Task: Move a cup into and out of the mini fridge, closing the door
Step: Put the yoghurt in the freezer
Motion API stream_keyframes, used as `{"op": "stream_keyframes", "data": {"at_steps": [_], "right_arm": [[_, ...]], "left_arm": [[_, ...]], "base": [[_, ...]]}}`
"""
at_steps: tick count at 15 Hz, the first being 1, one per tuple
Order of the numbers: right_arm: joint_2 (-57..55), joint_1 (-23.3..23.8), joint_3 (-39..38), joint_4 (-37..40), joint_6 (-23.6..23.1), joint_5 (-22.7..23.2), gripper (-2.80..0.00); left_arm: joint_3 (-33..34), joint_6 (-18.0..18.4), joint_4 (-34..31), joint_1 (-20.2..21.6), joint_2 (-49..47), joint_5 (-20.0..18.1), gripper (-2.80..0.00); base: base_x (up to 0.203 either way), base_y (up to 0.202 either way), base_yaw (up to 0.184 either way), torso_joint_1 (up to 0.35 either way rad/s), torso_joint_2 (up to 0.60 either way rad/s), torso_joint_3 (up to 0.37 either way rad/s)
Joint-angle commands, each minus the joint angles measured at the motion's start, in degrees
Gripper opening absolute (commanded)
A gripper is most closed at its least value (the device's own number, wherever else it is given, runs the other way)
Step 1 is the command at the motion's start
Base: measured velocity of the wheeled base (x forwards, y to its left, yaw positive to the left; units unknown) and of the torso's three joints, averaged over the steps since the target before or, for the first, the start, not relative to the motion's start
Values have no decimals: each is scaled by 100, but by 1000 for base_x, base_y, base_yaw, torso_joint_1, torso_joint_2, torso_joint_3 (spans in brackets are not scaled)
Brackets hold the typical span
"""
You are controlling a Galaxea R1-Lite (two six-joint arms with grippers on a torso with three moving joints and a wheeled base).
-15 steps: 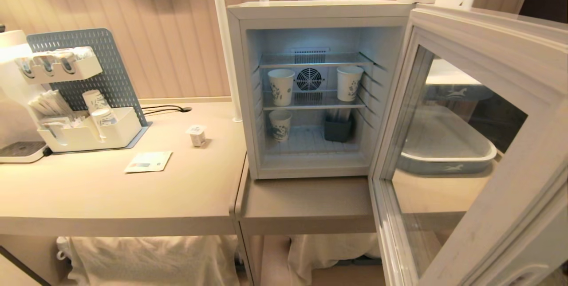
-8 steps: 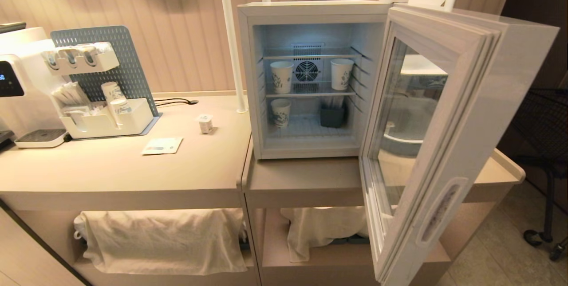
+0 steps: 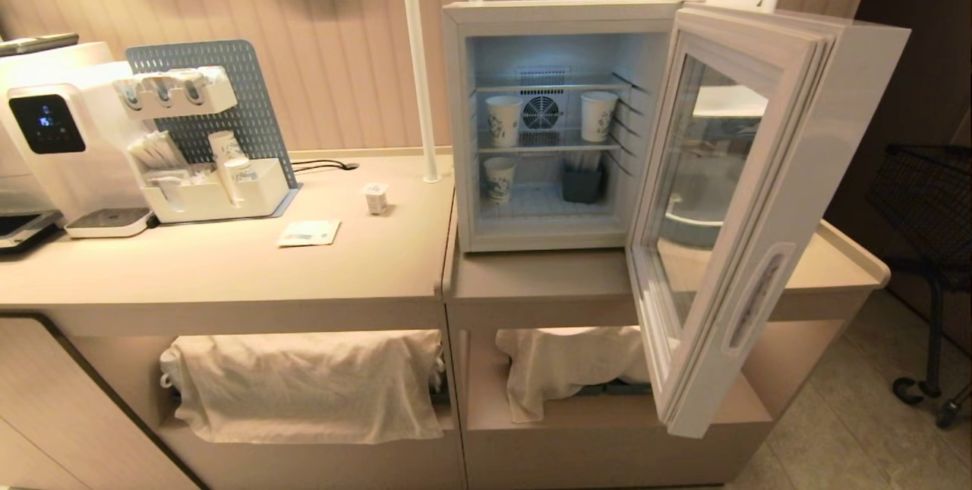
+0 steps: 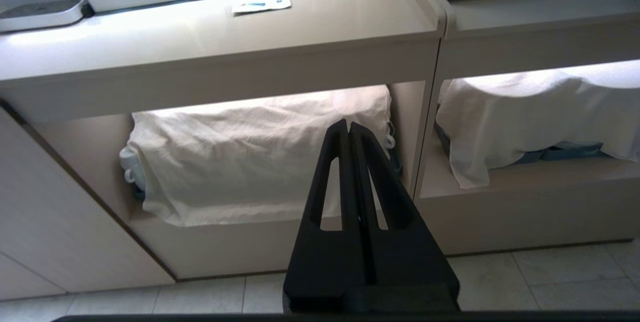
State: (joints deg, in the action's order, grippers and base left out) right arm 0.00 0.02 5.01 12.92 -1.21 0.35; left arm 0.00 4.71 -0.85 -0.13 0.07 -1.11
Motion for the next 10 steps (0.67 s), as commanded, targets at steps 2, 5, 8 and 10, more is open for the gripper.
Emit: {"op": "stream_keyframes", "data": {"at_steps": [2,5,8,10], "right_arm": [[-9,-2,0,9,-2,0,-280],[-9,-2,0,9,-2,0,-280],[-9,-2,0,9,-2,0,-280],[-9,-2,0,9,-2,0,-280]], "left_arm": [[0,-2,-3,5,-5,2,-280],[0,-5,-3,5,-2,5,-280],[-18,92,-20,5,-7,-14,-280],[0,83,24,5,1,-30,-280]], "base": [[-192,192,2,4,0,5],[-185,192,4,5,-1,1],[-38,78,9,2,-7,4],[-1,-1,-19,1,1,3]]}}
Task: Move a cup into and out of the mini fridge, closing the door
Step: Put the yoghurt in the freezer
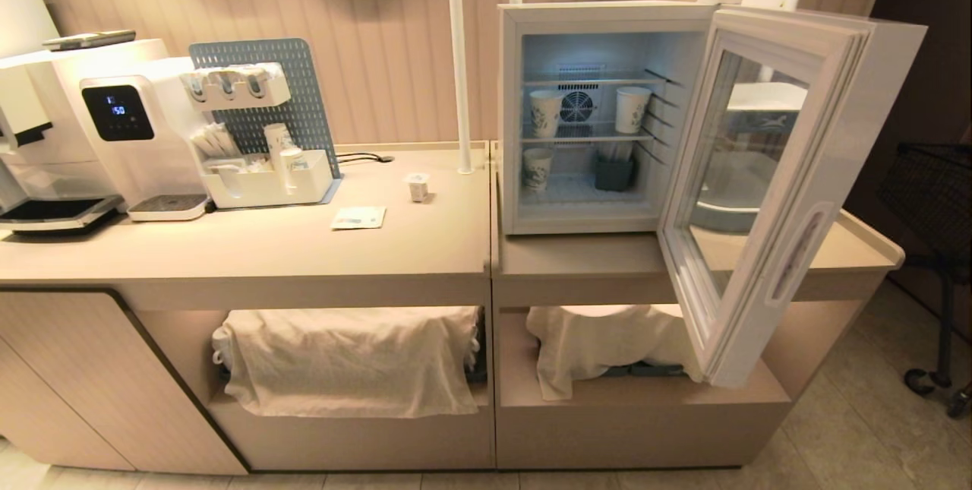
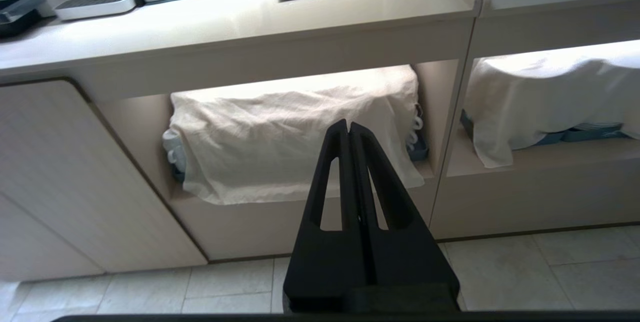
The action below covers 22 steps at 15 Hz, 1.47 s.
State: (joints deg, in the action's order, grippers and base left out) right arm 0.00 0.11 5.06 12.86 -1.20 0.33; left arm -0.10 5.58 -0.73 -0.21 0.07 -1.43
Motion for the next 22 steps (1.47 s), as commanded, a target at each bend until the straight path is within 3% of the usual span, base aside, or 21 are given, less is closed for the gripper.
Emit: {"op": "stream_keyframes", "data": {"at_steps": [1,4,8,18,22], "right_arm": [[-9,-11,-5,15,-3,2,-280],[-9,-11,-5,15,-3,2,-280],[-9,-11,-5,15,-3,2,-280],[-9,-11,-5,15,-3,2,-280],[-9,-11,-5,15,-3,2,-280]], "left_arm": [[2,2,3,13,1,0,-280],[1,-5,3,13,1,2,-280],[1,-5,4,13,1,2,-280],[3,-13,12,13,1,2,-280],[8,-13,12,13,1,2,-280]], "base": [[130,4,-3,2,-16,6],[229,45,4,8,3,3],[26,62,-1,4,5,1],[-150,168,-1,4,3,1],[-6,20,5,-1,-4,1]]}}
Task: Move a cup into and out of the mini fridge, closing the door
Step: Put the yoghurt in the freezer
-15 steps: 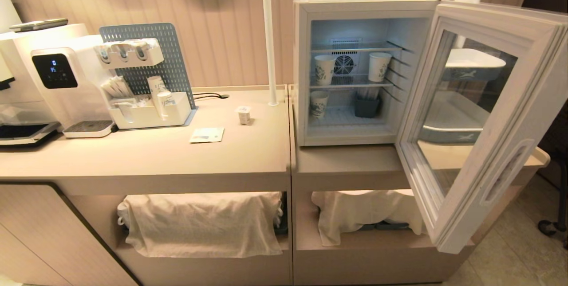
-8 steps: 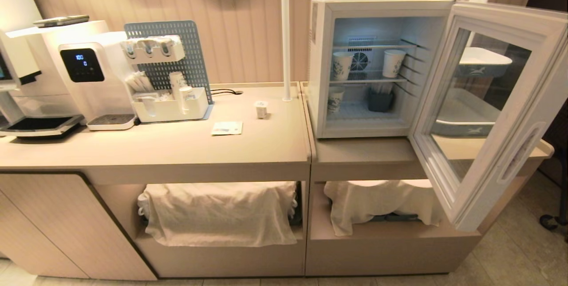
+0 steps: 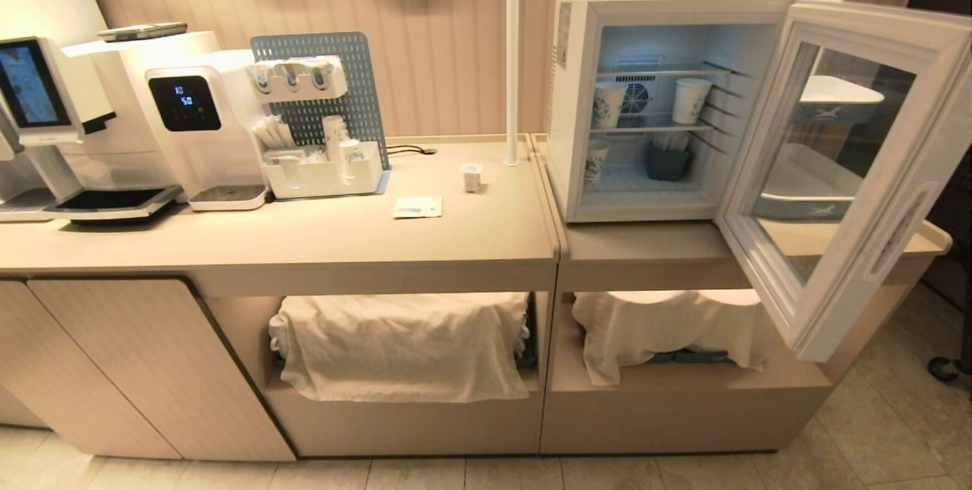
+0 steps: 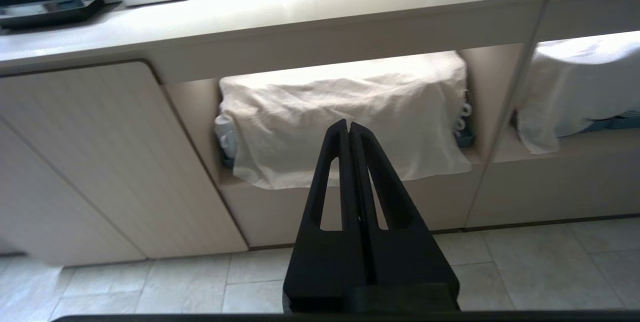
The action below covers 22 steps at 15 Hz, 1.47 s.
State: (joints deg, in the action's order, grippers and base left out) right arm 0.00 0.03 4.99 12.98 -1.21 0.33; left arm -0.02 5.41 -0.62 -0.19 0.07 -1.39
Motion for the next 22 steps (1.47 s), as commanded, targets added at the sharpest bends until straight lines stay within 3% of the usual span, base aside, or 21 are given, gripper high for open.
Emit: {"op": "stream_keyframes", "data": {"at_steps": [1,4,9,14,22], "right_arm": [[-9,-3,-6,2,-2,2,-280],[-9,-3,1,1,-2,2,-280],[-9,-3,1,-6,5,2,-280],[-9,-3,-1,-6,1,2,-280],[-9,-3,-6,-6,6,2,-280]], "left_arm": [[-6,-4,1,10,1,7,-280],[-6,-9,-8,10,1,7,-280],[2,-14,9,10,1,7,-280],[-15,-14,-43,10,1,16,-280],[-13,-14,-35,10,1,16,-280]], "base": [[0,0,0,0,0,0],[0,0,0,0,0,0],[-1,147,-4,3,5,3],[0,0,0,0,0,0],[189,0,0,3,4,3]]}}
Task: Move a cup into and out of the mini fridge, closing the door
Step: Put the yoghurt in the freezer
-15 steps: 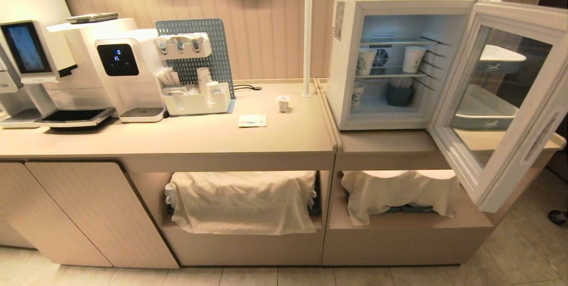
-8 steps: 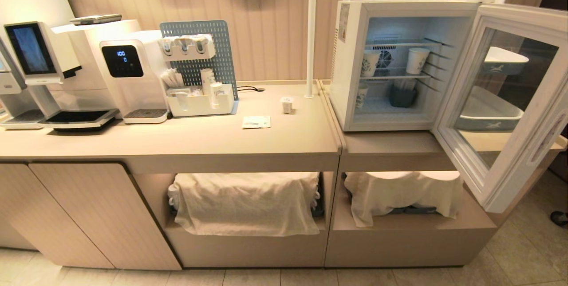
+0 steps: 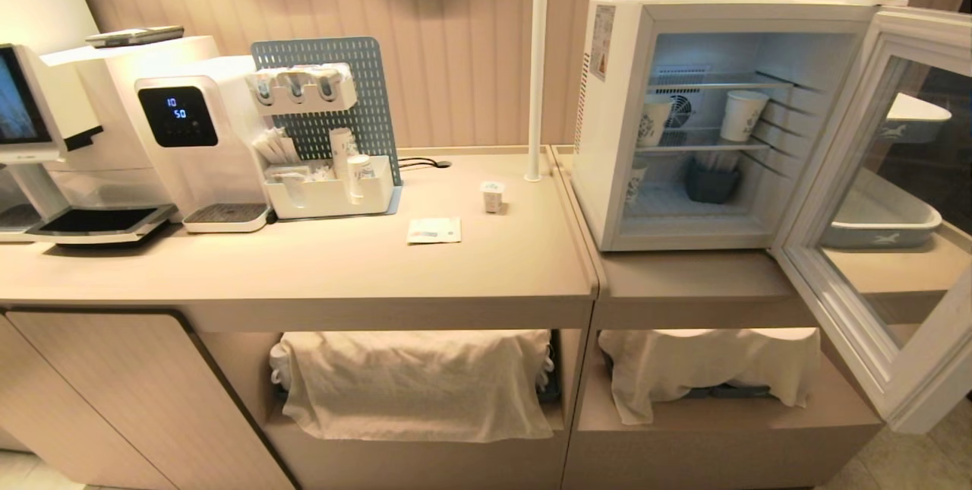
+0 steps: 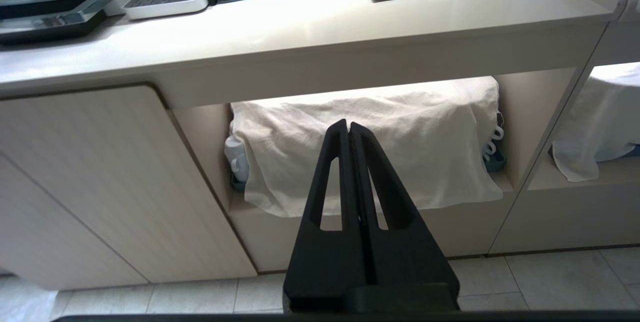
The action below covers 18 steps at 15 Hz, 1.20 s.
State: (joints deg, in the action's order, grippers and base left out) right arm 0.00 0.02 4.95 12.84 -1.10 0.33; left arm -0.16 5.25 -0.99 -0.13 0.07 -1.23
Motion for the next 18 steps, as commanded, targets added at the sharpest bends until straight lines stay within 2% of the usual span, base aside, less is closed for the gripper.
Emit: {"op": "stream_keyframes", "data": {"at_steps": [1,6,10,14,18], "right_arm": [[-9,-2,-3,8,-5,2,-280],[-9,-2,-3,8,-5,2,-280],[-9,-2,-3,8,-5,2,-280],[-9,-2,-3,8,-5,2,-280],[-9,-2,-3,8,-5,2,-280]], "left_arm": [[5,2,2,5,1,0,-280],[7,2,11,5,1,0,-280],[16,-7,46,5,1,0,-280],[16,-5,46,5,1,0,-280],[7,-7,37,5,1,0,-280]], "base": [[193,0,-1,7,3,2],[192,16,0,5,3,2],[178,154,0,2,1,5],[6,47,4,3,1,3],[0,186,1,0,0,3]]}}
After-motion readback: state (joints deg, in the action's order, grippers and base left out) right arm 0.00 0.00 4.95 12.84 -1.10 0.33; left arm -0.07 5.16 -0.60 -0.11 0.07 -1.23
